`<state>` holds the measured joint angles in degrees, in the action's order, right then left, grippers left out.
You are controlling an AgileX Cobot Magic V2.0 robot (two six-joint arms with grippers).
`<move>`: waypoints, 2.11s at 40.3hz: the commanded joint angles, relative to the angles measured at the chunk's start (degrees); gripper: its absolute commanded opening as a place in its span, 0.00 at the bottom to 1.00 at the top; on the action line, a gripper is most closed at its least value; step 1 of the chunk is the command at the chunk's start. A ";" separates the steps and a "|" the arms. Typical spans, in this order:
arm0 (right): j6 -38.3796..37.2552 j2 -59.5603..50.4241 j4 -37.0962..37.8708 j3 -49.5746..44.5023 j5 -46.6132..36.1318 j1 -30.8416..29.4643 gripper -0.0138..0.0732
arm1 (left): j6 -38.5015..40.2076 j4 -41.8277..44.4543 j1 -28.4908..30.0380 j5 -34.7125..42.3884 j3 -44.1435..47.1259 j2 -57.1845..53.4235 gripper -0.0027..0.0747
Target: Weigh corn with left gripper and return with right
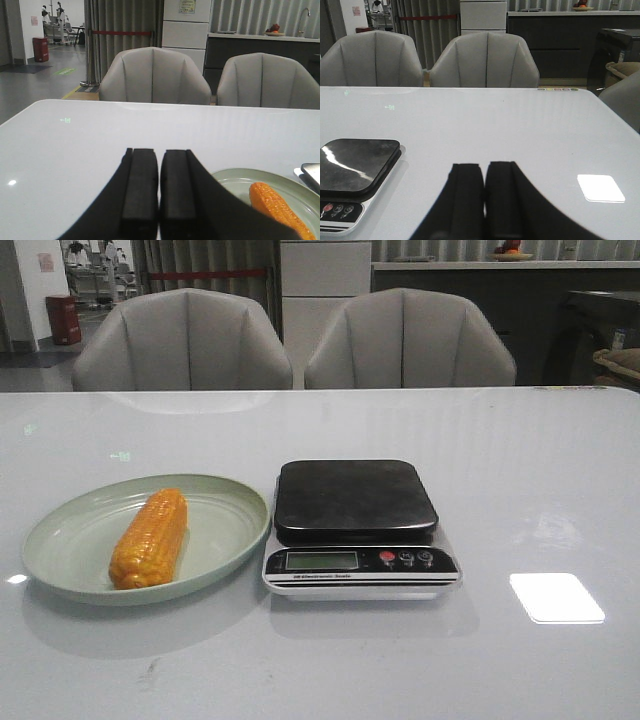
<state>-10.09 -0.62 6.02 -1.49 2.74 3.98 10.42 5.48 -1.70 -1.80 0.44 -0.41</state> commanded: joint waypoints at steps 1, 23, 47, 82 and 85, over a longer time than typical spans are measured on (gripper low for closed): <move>0.38 -1.03 0.55 -0.23 -4.80 -0.39 0.35 | 0.29 -0.58 0.14 4.50 -0.12 -1.04 0.21; 0.38 -1.03 0.55 -0.23 -4.80 -0.39 0.35 | 0.29 -0.58 0.14 4.50 -0.12 -1.04 0.21; 0.38 -1.03 0.55 -0.23 -4.80 -0.39 0.35 | 0.81 -2.31 0.14 9.59 -0.58 -1.04 0.21; 0.38 -1.03 0.55 -0.23 -4.80 -0.39 0.35 | 0.89 -5.48 -0.76 -13.19 -20.99 10.35 0.21; 0.38 -1.03 0.55 -0.23 -4.80 -0.39 0.35 | 0.89 -4.17 -2.12 -13.32 -20.59 10.55 0.21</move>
<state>-10.09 -0.62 6.04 -1.49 2.62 3.98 10.52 0.54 -2.52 -20.21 -18.96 8.75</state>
